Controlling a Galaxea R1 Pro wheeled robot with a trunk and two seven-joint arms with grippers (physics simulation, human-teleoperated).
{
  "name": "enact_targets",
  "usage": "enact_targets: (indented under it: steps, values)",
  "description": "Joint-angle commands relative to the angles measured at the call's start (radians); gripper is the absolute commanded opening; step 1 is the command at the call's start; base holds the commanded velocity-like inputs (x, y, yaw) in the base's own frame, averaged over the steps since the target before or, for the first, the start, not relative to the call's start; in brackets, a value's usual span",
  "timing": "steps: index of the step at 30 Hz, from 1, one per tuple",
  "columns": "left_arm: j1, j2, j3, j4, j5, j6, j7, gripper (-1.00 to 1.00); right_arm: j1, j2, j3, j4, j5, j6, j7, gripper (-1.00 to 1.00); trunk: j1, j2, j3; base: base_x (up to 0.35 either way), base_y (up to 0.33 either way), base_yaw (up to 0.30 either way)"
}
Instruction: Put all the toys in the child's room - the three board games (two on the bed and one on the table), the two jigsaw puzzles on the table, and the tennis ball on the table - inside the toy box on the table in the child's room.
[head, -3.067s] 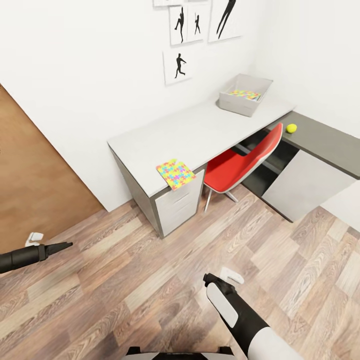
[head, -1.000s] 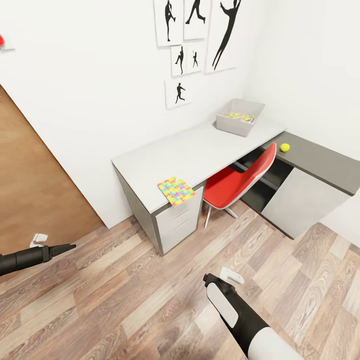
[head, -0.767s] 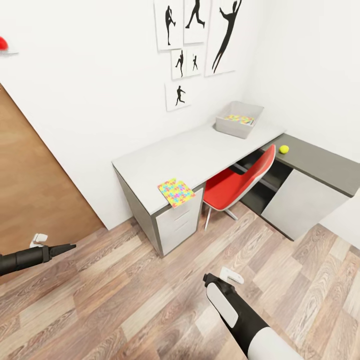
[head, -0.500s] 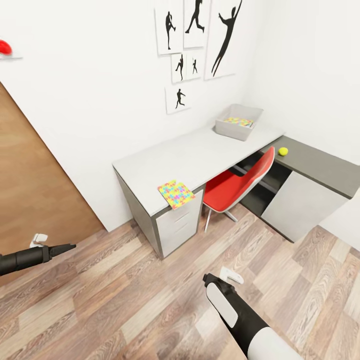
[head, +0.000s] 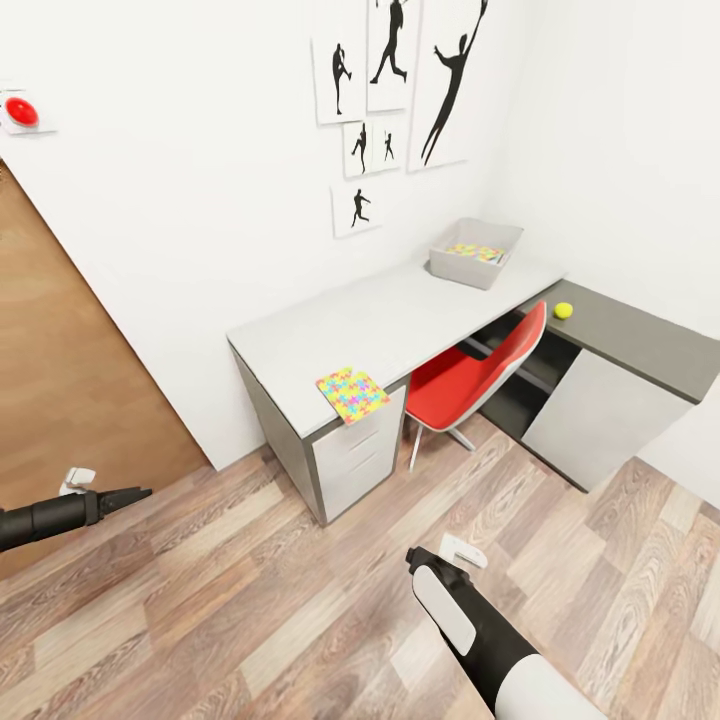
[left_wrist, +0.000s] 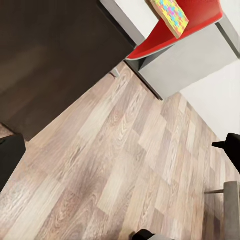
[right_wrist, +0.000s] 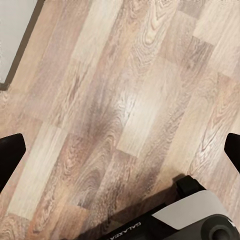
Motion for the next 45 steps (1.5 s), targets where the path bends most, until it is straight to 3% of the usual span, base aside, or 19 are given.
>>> enact_targets:
  steps: [1, 45]
  values:
    - [-0.001, 0.000, 0.001, 0.000, 0.000, 0.010, -0.004, 1.00, -0.001, -0.001, 0.003, -0.001, -0.003, 0.006, -0.007, 1.00, 0.001, -0.002, 0.000, 0.000, 0.000, 0.000]
    - [-0.001, -0.007, 0.001, 0.002, 0.000, 0.009, -0.004, 1.00, -0.001, -0.001, 0.003, -0.001, -0.004, 0.006, -0.007, 1.00, 0.001, -0.002, 0.072, 0.000, 0.000, 0.000]
